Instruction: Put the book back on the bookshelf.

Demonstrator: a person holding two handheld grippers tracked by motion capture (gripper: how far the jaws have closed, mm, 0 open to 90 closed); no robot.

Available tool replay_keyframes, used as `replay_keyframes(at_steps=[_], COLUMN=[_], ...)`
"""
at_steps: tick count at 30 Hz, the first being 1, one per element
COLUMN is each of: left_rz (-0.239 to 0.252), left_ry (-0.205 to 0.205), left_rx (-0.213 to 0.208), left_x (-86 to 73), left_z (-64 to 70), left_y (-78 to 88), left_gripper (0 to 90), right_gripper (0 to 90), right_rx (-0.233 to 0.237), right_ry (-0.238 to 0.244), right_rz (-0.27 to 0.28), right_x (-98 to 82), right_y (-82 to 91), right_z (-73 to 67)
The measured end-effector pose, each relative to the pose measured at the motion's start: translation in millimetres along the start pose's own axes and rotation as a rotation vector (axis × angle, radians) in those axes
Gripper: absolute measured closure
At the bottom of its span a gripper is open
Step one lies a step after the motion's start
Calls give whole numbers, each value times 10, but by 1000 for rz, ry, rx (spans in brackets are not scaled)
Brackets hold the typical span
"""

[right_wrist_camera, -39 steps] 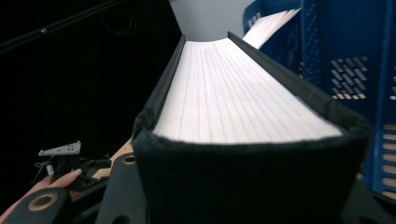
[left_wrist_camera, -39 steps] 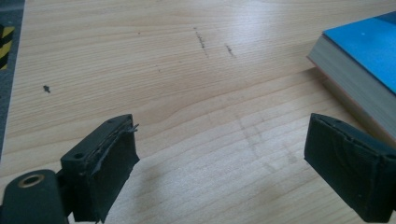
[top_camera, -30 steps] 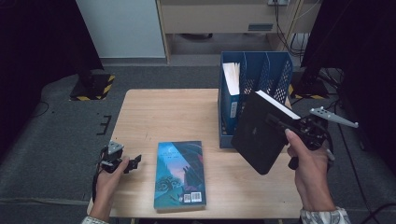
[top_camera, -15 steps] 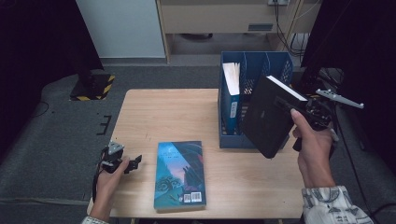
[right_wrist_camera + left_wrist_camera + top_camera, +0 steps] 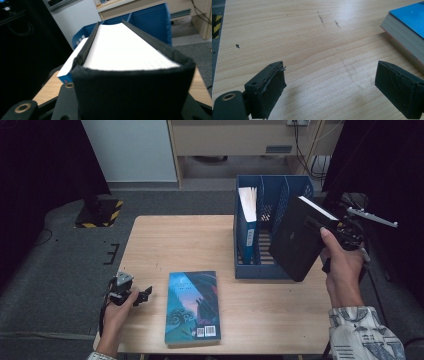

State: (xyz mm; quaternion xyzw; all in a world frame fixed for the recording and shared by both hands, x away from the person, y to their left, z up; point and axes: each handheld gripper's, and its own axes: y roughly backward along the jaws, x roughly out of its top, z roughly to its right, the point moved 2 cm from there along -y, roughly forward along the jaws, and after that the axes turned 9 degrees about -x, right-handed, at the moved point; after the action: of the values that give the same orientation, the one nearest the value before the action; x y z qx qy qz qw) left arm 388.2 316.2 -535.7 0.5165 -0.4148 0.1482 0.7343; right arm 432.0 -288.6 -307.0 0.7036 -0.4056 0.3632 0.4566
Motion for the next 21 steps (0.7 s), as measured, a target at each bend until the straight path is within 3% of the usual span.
replay_keyframes(at_steps=[10, 21], left_rz=[-7, 1], left_ry=[-10, 10], left_rx=[1, 15], left_x=[-4, -34], left_z=[-2, -27], left_y=[-1, 16], left_gripper=[88, 89], right_gripper=[528, 528], right_rx=[-50, -98], right_ry=[-8, 23], right_rz=[11, 3], right_x=[60, 172], right_y=[12, -174], right_z=[186, 316])
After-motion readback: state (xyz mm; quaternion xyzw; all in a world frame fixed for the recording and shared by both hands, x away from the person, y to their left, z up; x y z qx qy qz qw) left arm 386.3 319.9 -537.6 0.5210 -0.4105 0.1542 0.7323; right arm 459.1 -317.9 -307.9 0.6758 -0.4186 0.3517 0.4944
